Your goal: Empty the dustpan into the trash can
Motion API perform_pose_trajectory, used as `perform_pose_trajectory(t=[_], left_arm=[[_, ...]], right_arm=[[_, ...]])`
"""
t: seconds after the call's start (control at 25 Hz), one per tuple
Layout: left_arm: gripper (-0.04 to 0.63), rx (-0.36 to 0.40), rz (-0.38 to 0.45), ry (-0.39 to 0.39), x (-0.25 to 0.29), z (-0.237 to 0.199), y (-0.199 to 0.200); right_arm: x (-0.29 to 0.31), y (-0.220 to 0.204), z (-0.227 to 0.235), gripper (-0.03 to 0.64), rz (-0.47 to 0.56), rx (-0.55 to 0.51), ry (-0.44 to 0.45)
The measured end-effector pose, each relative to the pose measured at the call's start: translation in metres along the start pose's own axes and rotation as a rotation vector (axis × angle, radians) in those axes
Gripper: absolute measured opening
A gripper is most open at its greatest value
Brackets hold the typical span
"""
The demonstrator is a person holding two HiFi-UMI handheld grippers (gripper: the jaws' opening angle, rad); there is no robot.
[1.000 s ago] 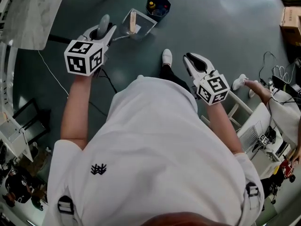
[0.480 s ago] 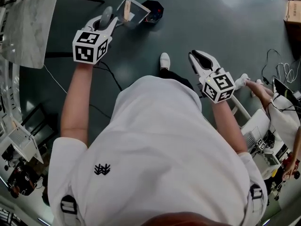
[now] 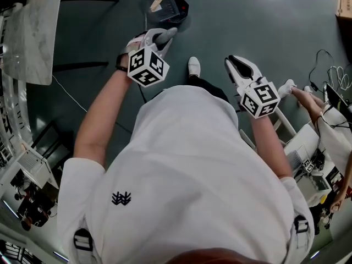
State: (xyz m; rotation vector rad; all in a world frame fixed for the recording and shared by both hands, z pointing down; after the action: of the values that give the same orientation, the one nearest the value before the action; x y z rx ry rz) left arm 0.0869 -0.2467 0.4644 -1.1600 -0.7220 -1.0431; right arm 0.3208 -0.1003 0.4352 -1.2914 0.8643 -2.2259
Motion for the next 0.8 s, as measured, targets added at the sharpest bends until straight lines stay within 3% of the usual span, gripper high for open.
perform_pose_trajectory(t=[0.16, 0.24, 0.44, 0.8], left_arm=[[0.109, 0.395, -0.102, -0.070, 0.027, 0.060, 0.010], [0.109, 0.522, -0.138, -0.114, 0.035, 0.081, 0.007], [0.104, 0.639, -0.169, -0.149, 0.042, 0.087, 0.005], [0.094, 0.832, -0.276, -0.045, 0.036, 0.068, 0.003]], right_arm=[[0.000, 0.000, 0.001, 0.052, 0.008, 0.000, 0.008], [-0.002, -0.001, 0.001, 0.052, 0.013, 0.004, 0.007], [-0.005, -0.010, 0.001, 0.052, 0.016, 0.024, 0.001], [-0.001, -0.011, 0.001, 0.052, 0.024, 0.024, 0.017]])
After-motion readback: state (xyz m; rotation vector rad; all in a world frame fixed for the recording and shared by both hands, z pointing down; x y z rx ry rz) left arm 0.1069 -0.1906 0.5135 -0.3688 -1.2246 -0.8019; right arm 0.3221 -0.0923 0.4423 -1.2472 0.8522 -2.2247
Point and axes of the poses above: the fingertips, and each gripper's own axes: x forward along the fingers, z to its right, y out of its top, the point moved 8 cm from there along -x, backward along the fingers, and after that the axes turned 10 degrees about -z, right-handed, at the moved point
